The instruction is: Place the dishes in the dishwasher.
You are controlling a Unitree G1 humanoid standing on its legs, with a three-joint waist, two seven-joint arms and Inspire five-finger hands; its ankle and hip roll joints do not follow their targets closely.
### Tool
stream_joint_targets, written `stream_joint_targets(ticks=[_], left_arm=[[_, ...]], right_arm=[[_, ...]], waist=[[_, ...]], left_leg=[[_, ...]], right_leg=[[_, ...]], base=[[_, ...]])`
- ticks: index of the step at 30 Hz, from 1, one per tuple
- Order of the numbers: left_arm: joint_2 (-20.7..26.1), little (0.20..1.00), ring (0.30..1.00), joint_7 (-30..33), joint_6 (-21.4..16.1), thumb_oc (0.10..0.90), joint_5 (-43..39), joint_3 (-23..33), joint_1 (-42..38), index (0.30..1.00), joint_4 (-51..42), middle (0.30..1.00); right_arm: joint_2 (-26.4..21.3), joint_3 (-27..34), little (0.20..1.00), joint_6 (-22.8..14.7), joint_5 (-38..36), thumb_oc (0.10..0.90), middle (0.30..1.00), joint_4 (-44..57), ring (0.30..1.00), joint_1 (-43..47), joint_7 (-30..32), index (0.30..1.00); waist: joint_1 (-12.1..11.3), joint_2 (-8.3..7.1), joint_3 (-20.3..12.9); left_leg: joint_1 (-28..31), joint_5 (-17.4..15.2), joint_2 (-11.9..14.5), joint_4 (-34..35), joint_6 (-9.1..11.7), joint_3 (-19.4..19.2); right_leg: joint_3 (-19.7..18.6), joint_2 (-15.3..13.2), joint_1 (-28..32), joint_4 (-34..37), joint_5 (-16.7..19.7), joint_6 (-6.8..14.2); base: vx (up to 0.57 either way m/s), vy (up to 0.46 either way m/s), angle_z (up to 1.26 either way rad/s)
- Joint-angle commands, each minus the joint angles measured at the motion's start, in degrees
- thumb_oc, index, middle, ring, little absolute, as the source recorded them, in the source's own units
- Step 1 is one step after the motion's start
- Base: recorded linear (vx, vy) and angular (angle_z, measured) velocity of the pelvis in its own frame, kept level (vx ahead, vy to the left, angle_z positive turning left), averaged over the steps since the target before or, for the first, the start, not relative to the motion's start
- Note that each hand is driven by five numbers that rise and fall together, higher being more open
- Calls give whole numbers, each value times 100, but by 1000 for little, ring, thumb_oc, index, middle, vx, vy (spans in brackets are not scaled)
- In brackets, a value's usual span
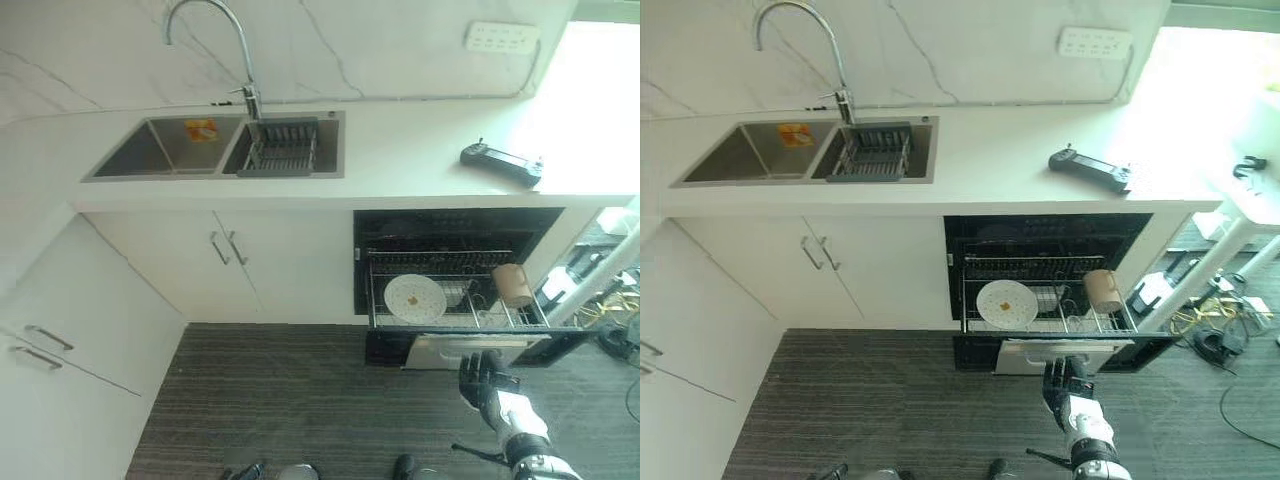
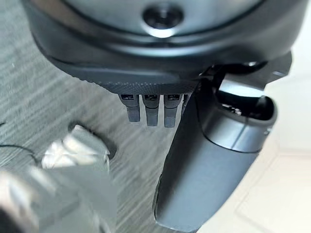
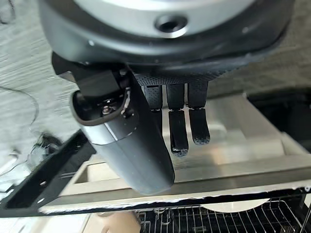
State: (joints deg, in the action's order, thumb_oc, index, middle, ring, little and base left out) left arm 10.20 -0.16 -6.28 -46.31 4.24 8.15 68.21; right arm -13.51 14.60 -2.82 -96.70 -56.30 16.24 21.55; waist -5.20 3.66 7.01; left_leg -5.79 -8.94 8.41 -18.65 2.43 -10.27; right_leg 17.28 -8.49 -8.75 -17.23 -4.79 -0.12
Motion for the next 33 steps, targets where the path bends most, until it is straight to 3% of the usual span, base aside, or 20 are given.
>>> stream_joint_targets(ticks=[1, 7, 10, 12, 16, 20, 21, 22, 24, 27, 30, 31, 33], left_arm=[[228, 900, 900, 109, -187, 800, 240, -160, -63, 900, -82, 900], [318, 900, 900, 343, -3, 800, 242, -349, -71, 900, -354, 900], [455, 900, 900, 279, 143, 800, 252, -394, -114, 900, -480, 900], [558, 900, 900, 317, 268, 800, 87, -508, -168, 900, -728, 900], [681, 900, 900, 392, 390, 800, -19, -621, -188, 900, -958, 900], [992, 900, 900, 428, 532, 800, -70, -759, -243, 900, -1243, 900], [1013, 900, 900, 467, 551, 800, -107, -764, -251, 900, -1279, 900], [1151, 900, 900, 509, 648, 800, -55, -753, -225, 900, -1358, 900], [1361, 900, 900, 401, 799, 800, 81, -603, -153, 900, -1314, 900], [1579, 900, 900, 115, 855, 800, 252, -316, -26, 900, -1169, 900], [1719, 900, 900, -256, 825, 800, 530, -5, 264, 900, -1135, 900], [1813, 900, 900, -467, 875, 800, 677, 98, 305, 900, -1147, 900], [1849, 900, 900, -681, 830, 800, 705, 69, 349, 900, -1155, 900]], right_arm=[[-159, 387, 300, -278, -222, 400, 300, 246, 300, 331, 147, 300], [-686, 301, 300, -685, 45, 400, 300, -169, 300, 1391, 521, 300], [-1152, 232, 300, -615, 57, 400, 300, -448, 300, 1940, 509, 300], [-1804, 55, 300, -461, 124, 400, 300, -793, 300, 2616, 515, 300], [-2292, -128, 300, -485, 173, 400, 300, -884, 300, 3167, 562, 300], [-3114, -665, 300, -442, 772, 400, 300, -1016, 300, 4334, 538, 300], [-3218, -752, 300, -363, 963, 400, 300, -1047, 300, 4480, 380, 300], [-3478, -1033, 300, 91, 1615, 400, 300, -1012, 300, 4822, -234, 300], [-3736, -1473, 300, 664, 2151, 400, 300, -951, 300, 5193, -791, 300], [-4126, -1879, 300, 830, 2502, 400, 300, -1056, 300, 5800, -1382, 300], [-4463, -2320, 300, 387, 2738, 400, 300, -967, 300, 6398, -2060, 300], [-4454, -2370, 300, 146, 2774, 400, 300, -876, 300, 6495, -2142, 300], [-4362, -2457, 300, 40, 2859, 400, 300, -684, 300, 6512, -2296, 300]], waist=[[-76, -68, 155], [-516, 129, 277], [-714, 257, 414], [-903, 465, 654], [-1040, 596, 823], [-1282, 768, 1017], [-1297, 785, 1031], [-1372, 779, 1045], [-1407, 766, 1074], [-1422, 749, 1144], [-1449, 761, 1216], [-1451, 753, 1237], [-1404, 758, 1224]], left_leg=[[10, 51, 275, 146, 328, 363], [-281, 143, 21, 146, 322, 709], [-516, 173, -141, 146, 319, 847], [-821, 230, -330, 146, 287, 964], [-1031, 277, -446, 146, 254, 1048], [-1333, 346, -659, 146, 192, 1201], [-1365, 355, -683, 146, 184, 1212], [-1387, 265, -746, 146, 206, 1288], [-1482, 292, -793, 146, 199, 1263], [-1607, 344, -781, 146, 212, 1220], [-1711, 395, -795, 146, 214, 1215], [-1726, 409, -780, 146, 215, 1186], [-1744, 418, -734, 146, 225, 1120]], right_leg=[[-70, -511, 640, 4, -478, 543], [199, -743, 617, 4, -401, 615], [315, -876, 504, 4, -370, 689], [409, -1033, 301, 4, -291, 767], [499, -1164, 184, 4, -235, 837], [656, -1414, 64, 4, -99, 912], [662, -1434, 50, 4, -89, 922], [606, -1475, 81, 4, -178, 994], [594, -1506, 21, 4, -195, 1045], [543, -1498, -114, 4, -183, 1084], [442, -1482, -210, 4, -170, 1113], [427, -1486, -233, 4, -153, 1126], [377, -1448, -281, 4, -173, 1142]], base=[[59, 2, 23], [50, -1, 29], [-36, 43, 47], [-72, 93, 58], [6, 45, 22], [132, 34, 25], [278, -79, 35], [227, -97, 27], [194, -108, 13], [93, -77, 4], [136, -93, -5], [100, -68, -13], [9, 26, -34]])
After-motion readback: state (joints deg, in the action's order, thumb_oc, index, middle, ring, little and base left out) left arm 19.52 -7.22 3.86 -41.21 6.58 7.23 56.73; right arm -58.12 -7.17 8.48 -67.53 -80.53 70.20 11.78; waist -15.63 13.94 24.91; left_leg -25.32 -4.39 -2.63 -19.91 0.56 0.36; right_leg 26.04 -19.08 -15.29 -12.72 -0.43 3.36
